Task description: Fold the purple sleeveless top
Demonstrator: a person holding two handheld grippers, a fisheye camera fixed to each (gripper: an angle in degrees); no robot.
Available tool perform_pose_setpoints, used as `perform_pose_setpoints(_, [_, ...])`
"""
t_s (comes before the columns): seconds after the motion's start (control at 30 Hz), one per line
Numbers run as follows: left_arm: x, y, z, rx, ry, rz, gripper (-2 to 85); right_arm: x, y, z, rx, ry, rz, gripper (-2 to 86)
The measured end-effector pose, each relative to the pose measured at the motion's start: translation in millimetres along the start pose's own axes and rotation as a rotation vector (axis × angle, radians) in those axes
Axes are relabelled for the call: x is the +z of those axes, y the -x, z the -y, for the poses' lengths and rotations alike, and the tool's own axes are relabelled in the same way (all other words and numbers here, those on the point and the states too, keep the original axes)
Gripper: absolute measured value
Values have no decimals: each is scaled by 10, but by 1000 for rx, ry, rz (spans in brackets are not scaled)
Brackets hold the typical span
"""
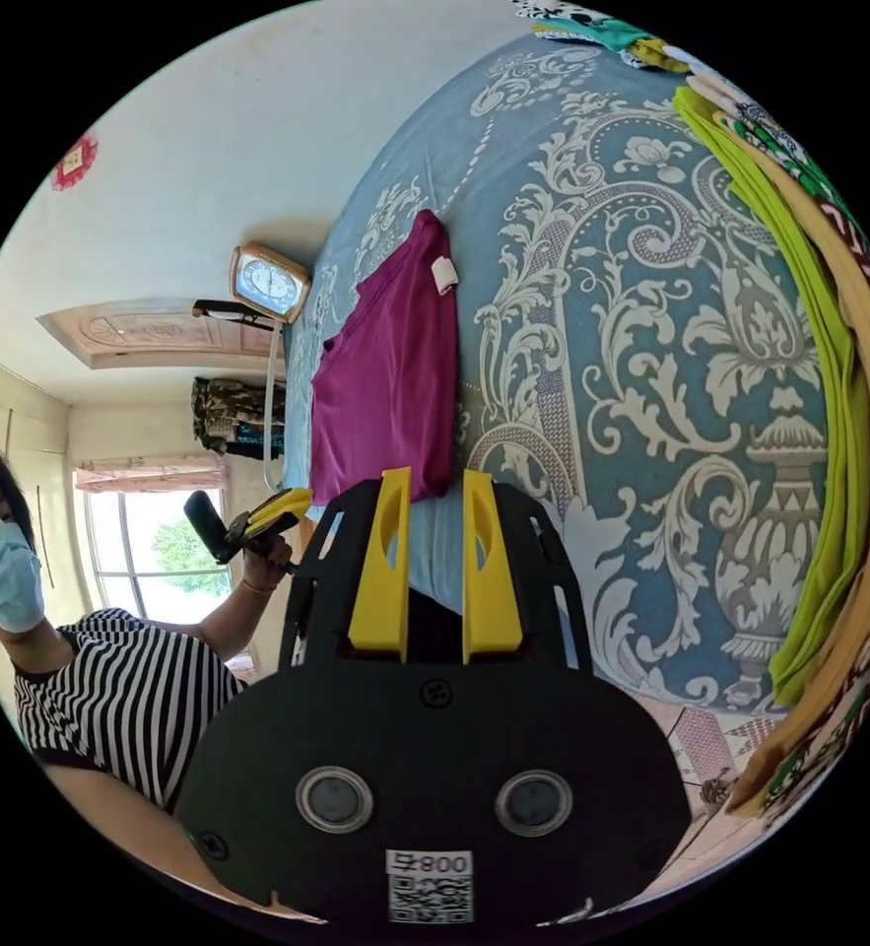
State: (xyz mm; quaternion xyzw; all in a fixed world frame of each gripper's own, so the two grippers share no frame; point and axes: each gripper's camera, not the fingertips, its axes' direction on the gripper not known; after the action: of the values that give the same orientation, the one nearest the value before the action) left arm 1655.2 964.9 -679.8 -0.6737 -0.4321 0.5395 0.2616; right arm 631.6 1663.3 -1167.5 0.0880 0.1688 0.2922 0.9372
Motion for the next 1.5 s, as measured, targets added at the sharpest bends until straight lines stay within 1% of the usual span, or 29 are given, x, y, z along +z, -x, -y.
perform_pose_setpoints(0.1, [173, -243, 99, 69, 2, -9, 70, -87, -137, 70, 3, 24, 22, 78])
perform_pose_setpoints(0.23, [392, -513, 191, 147, 5, -17, 75, -216, -313, 103, -5, 39, 95, 44])
perform_pose_setpoints(0.33, [621, -807, 281, 247, 18, 20, 84, -348, -413, 105, -3, 19, 150, 32])
perform_pose_setpoints(0.43, [865, -1142, 392, 368, 19, 92, 93, -474, -437, 132, -17, 17, 165, 27])
perform_pose_setpoints(0.5, [1077, -1382, 484, 454, 28, 173, 93, -543, -430, 163, -30, 17, 188, 26])
perform_pose_setpoints(0.63, [1393, -1589, 602, 503, 75, 299, 64, -619, -381, 267, -59, 38, 201, 27])
perform_pose_setpoints(0.67, [1448, -1601, 620, 493, 70, 341, 49, -620, -375, 285, -62, 42, 195, 28])
perform_pose_setpoints(0.73, [1455, -1564, 636, 462, 57, 327, 36, -650, -367, 354, -83, 43, 181, 32])
perform_pose_setpoints(0.87, [1303, -1246, 658, 270, 3, 183, 26, -778, -503, 466, -67, -23, 211, 47])
perform_pose_setpoints(0.93, [1224, -1058, 651, 166, -35, 104, 24, -833, -668, 579, -18, -61, 217, 68])
perform_pose_setpoints(1.0, [1149, -794, 621, 25, -80, -8, 23, -835, -785, 697, 21, -75, 233, 79])
perform_pose_setpoints(1.1, [1110, -545, 559, -99, -123, -104, 22, -783, -893, 928, 58, -87, 233, 89])
perform_pose_setpoints(1.23, [1093, -490, 500, -108, -135, -102, 21, -639, -962, 1248, 94, -94, 239, 96])
perform_pose_setpoints(1.5, [1093, -606, 370, -28, -126, -90, 22, -327, -958, 1708, 122, -92, 208, 98])
